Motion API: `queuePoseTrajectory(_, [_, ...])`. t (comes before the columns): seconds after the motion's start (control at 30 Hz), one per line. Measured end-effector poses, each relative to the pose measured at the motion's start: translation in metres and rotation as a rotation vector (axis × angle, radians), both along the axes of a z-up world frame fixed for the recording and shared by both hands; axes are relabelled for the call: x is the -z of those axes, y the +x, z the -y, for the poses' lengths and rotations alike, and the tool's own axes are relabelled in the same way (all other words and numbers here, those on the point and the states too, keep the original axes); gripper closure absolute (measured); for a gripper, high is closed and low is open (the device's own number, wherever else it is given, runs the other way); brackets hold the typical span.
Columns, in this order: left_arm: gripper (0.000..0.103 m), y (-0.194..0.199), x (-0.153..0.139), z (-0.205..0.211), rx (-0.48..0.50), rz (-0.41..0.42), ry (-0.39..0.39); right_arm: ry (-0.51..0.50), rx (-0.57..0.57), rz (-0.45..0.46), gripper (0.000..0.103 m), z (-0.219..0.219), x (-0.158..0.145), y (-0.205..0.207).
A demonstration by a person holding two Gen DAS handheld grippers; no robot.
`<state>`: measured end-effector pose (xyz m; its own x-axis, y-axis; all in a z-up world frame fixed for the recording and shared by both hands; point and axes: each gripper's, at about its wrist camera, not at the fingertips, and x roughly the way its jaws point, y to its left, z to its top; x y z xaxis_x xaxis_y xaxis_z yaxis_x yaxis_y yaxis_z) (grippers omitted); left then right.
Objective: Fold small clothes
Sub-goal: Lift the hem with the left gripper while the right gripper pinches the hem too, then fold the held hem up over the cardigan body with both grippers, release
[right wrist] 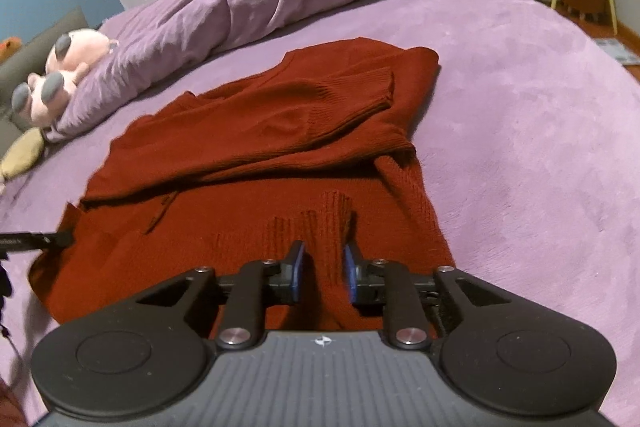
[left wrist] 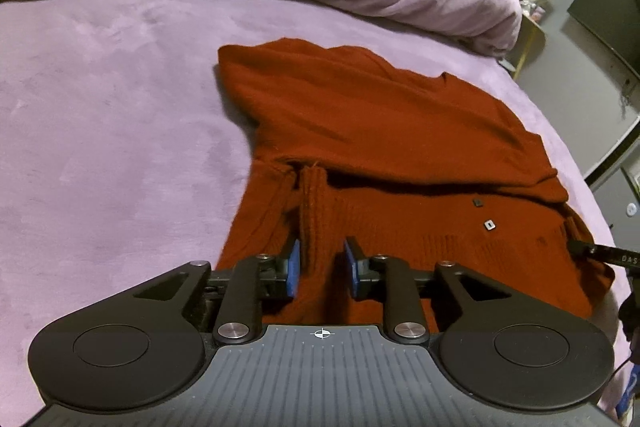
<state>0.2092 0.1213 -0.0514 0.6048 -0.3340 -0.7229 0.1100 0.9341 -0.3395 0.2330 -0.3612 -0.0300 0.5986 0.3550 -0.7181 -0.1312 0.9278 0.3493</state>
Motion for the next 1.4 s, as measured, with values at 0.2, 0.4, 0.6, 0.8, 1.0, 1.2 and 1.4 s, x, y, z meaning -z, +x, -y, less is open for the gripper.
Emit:
queuePoseTrajectory(0.2, [0.095,0.003,-0.005,0.007,-0.022,0.009,0.033,-0.093,-0.050,0.048,0.095,-0.017,-0.006,-0.005])
queuePoseTrajectory(0.4, [0.095,0.003,-0.064,0.004,-0.014,0.181,0.021,-0.023,-0.013,0.218,0.096,-0.015,-0.054,0.000])
queuePoseTrajectory(0.6, [0.095,0.050,-0.077,0.000,-0.114,0.216,0.057,-0.074,0.086,0.272,0.096,-0.016,-0.060,0.057])
queuePoseTrajectory(0.8, [0.087,0.078,-0.027,0.012,-0.108,0.050,0.084,-0.085,0.131,0.097,0.094,-0.012,-0.011,0.099])
queuePoseTrajectory(1.0, [0.069,0.070,-0.010,0.011,-0.068,0.052,0.063,-0.081,0.073,0.103,0.080,-0.009,-0.008,0.094])
queuePoseTrajectory(1.2, [0.083,0.075,-0.007,0.016,-0.059,0.032,0.093,-0.157,0.047,0.100,0.087,-0.023,-0.008,0.100])
queuePoseTrajectory(1.4, [0.094,0.067,-0.031,0.017,-0.081,0.107,0.137,-0.204,0.006,0.152,0.095,-0.034,-0.021,0.094])
